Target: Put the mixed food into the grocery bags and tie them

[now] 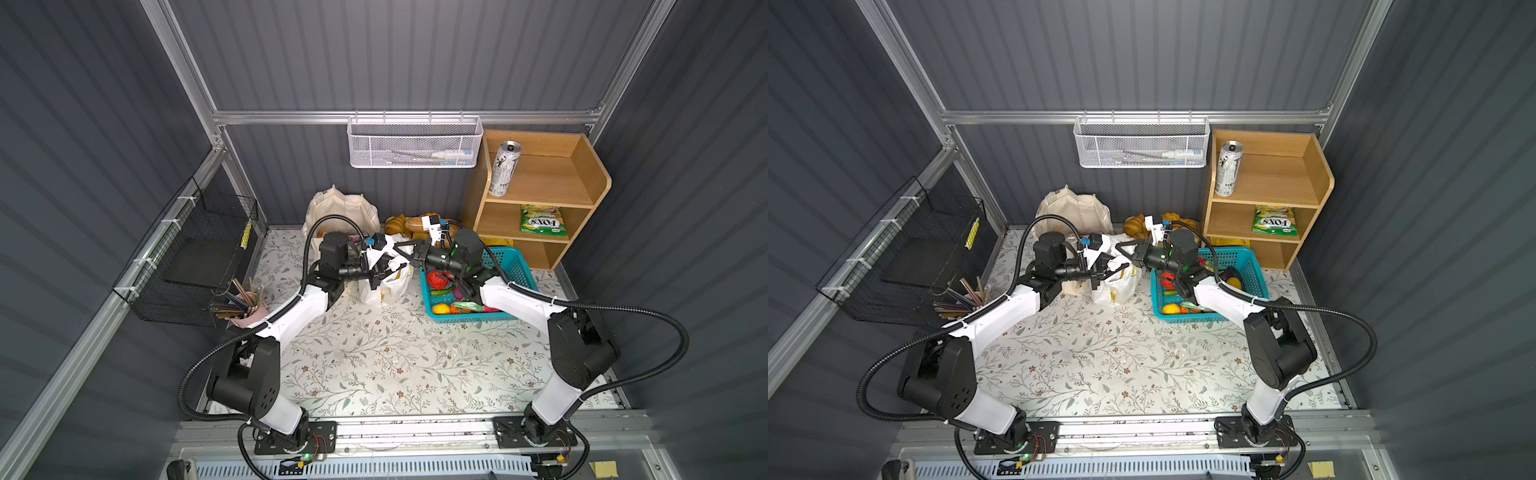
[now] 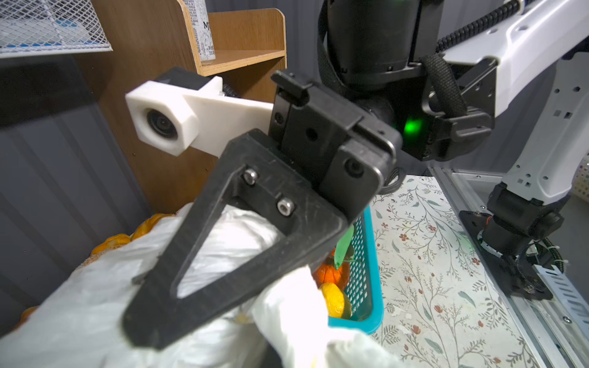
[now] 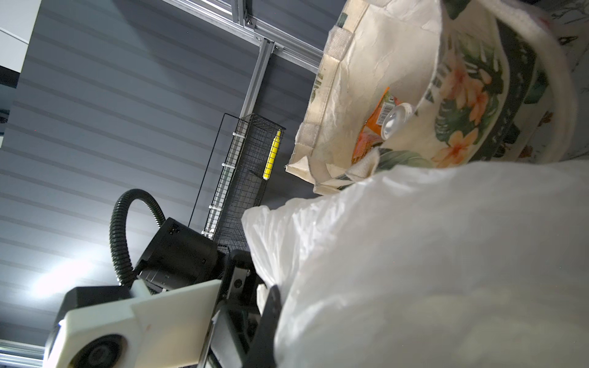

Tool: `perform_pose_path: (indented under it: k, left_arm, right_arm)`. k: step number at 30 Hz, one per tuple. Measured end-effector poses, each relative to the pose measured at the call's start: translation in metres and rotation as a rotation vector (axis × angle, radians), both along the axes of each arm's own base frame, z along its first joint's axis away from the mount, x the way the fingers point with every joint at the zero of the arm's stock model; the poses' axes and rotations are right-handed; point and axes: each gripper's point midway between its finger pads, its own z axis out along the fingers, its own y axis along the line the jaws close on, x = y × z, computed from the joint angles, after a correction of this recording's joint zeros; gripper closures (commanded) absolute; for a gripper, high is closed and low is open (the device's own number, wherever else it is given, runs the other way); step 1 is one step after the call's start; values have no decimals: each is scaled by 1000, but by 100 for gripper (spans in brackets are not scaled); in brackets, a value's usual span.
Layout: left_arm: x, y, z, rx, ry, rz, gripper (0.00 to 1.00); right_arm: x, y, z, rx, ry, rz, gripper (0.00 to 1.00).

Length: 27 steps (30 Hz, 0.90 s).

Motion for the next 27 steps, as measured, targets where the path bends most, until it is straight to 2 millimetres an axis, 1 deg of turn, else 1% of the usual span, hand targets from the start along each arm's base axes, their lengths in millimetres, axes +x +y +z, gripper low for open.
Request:
perform_pose_path:
  k: [4,5,8,10,13,15,18,19,22,25,27]
  left_arm:
    - [-1,3,-4,13,2,27,67]
    - [-3,4,-4,16,0,38,66]
    - [-11,11,-3,27,-2,75,61]
    - [-20,19,-1,33,-4,102,60]
    - [-33,30,0,40,-3,141,59]
    - [-36,38,3,33,6,173,58]
    - [-29,54,12,9,23,237,57]
    - [-25,60,14,4,26,265,54]
    - [-9,69,20,3,48,340,54]
    - [9,66,36,-6,37,360,54]
    - [21,63,42,-10,28,370,54]
  right_arm:
    - [3,-3,2,4,-6,-6,100]
    - [3,-4,2,4,-7,-6,100]
    - [3,-6,2,7,-11,6,100]
    - [3,-7,3,10,-15,11,100]
    - [10,-15,6,18,-28,-6,100]
    - [15,-20,6,20,-34,-17,100]
    - [21,-26,4,19,-32,-27,100]
    - [23,-27,2,18,-31,-28,100]
    - [23,-26,-4,14,-24,-16,100]
    - [21,-24,-8,11,-20,7,100]
    - [19,-22,-10,11,-21,25,100]
